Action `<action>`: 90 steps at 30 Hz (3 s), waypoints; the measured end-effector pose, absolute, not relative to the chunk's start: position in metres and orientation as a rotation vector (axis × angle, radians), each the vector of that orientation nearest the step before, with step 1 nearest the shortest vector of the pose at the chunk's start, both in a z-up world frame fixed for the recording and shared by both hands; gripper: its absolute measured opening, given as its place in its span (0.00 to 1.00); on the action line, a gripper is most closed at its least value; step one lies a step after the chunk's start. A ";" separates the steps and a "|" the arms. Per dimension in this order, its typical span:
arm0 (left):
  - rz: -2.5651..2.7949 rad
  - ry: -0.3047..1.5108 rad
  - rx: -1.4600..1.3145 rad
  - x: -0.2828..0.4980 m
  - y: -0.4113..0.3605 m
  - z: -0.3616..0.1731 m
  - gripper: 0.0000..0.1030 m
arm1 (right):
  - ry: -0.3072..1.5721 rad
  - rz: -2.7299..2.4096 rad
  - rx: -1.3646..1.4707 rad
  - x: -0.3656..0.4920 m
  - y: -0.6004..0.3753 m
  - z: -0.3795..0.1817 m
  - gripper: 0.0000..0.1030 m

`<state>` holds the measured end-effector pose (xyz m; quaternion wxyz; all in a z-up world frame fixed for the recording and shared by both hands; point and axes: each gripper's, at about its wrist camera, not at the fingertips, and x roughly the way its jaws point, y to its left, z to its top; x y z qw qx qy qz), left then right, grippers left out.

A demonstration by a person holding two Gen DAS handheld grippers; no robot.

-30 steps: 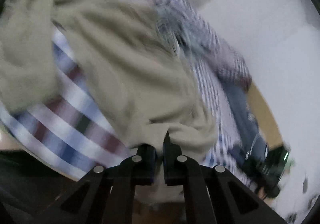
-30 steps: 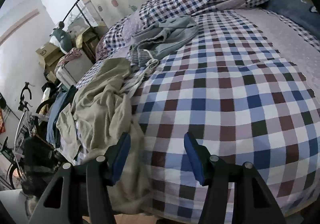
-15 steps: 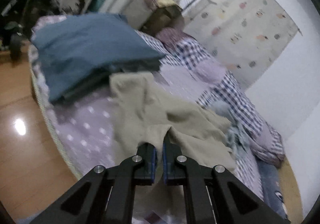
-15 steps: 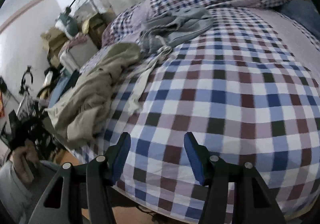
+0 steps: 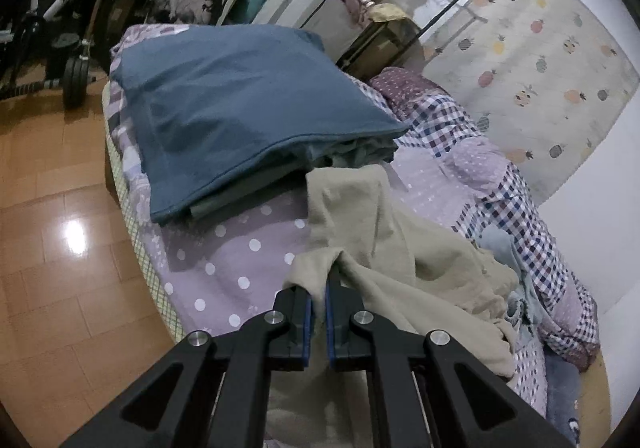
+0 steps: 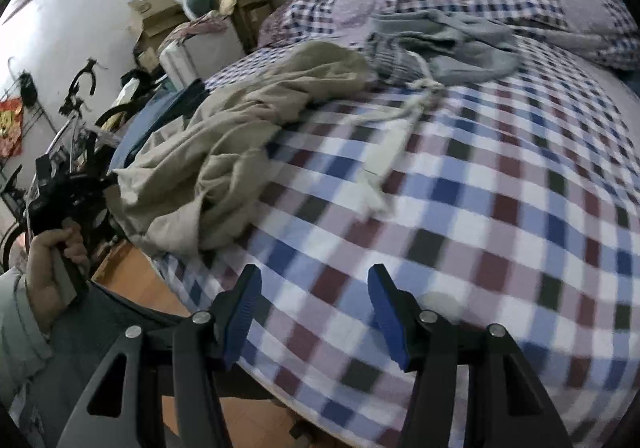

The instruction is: Fold clothes

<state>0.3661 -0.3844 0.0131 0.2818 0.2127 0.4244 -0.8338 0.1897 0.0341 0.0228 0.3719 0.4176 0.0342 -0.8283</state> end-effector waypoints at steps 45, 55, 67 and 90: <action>-2.232 1.234 0.592 0.358 -0.381 0.006 0.04 | 0.124 -2.055 1.149 0.111 -0.033 0.032 0.63; -2.257 1.253 0.591 0.360 -0.379 0.007 0.04 | 0.214 -2.005 1.133 0.127 -0.061 0.031 0.02; -2.680 1.379 0.665 0.334 -0.331 0.026 0.04 | -0.066 -2.430 0.861 0.146 0.092 0.153 0.01; -2.636 1.493 0.723 0.351 -0.328 0.029 0.79 | -0.207 -2.647 1.186 0.215 0.233 0.119 0.08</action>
